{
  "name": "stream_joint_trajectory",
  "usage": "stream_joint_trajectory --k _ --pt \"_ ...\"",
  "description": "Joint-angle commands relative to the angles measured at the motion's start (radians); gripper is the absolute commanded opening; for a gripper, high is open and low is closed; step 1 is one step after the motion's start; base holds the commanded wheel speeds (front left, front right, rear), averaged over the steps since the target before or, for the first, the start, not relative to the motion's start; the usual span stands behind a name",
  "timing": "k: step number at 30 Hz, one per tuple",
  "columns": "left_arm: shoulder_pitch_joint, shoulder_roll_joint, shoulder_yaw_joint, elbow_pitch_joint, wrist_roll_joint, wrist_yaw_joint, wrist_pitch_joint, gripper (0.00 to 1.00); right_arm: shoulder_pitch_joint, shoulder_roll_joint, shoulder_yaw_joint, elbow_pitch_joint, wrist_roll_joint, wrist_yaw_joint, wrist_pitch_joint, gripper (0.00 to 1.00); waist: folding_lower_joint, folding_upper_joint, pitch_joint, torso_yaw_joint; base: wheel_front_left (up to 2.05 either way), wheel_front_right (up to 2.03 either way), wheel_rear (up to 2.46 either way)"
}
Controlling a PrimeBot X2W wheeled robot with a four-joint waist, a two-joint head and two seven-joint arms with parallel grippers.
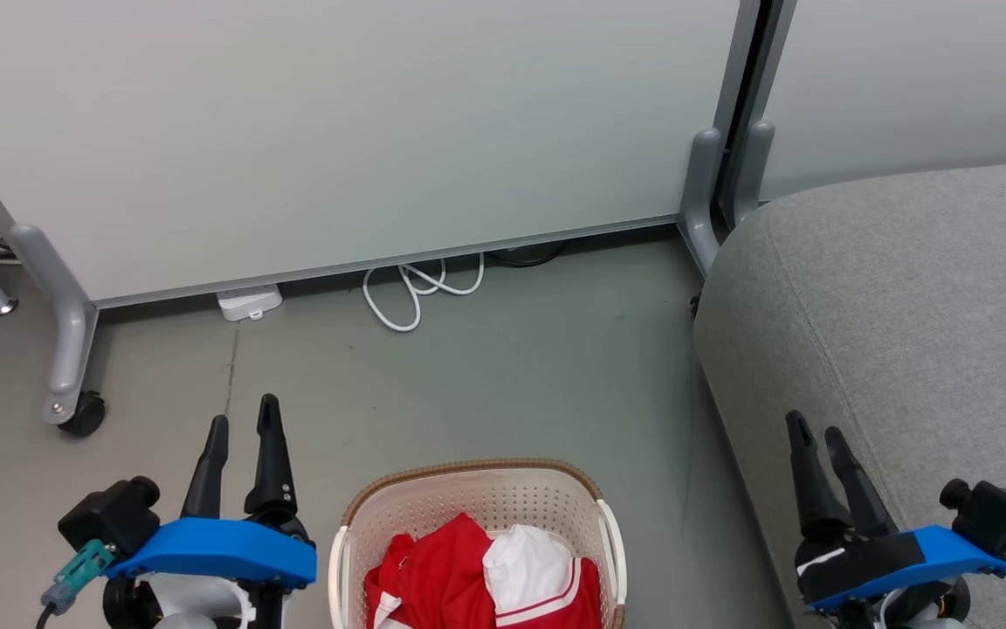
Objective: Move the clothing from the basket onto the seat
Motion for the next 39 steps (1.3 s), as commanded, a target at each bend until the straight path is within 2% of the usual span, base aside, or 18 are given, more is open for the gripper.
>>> stream_joint_trajectory --k 1,23,39 --pt "-0.024 0.007 -0.010 -0.007 0.036 -0.003 -0.011 1.00 -0.011 -0.005 0.005 -0.007 -0.035 0.002 -0.011 1.00 0.0000 0.0000 0.000 0.001 0.00 0.00 0.00" --pt "-0.035 0.009 -0.081 0.023 0.281 -0.004 -0.069 1.00 -0.015 -0.006 0.045 0.013 -0.263 0.002 -0.069 1.00 0.0000 0.0000 0.002 0.005 0.00 0.00 0.00" --pt "-0.045 0.010 -0.109 0.063 0.418 0.000 -0.104 1.00 -0.011 -0.007 0.058 0.014 -0.408 0.002 -0.103 1.00 0.0000 0.0000 0.003 0.010 0.00 0.00 0.00"
